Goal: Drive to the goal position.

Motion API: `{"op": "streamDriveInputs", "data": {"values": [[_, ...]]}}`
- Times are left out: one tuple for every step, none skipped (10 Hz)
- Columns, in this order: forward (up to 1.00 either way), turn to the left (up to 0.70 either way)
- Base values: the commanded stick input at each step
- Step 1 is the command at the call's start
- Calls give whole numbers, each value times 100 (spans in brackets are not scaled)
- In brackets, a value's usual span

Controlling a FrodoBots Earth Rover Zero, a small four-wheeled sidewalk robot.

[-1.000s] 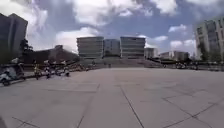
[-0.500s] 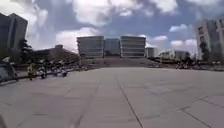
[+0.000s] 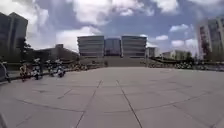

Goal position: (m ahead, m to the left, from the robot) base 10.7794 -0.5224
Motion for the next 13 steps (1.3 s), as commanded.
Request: {"op": "streamDriveInputs", "data": {"values": [[100,0],[100,0],[100,0],[100,0],[100,0],[100,0],[100,0],[100,0],[100,0],[100,0],[100,0],[100,-2],[100,-20]]}}
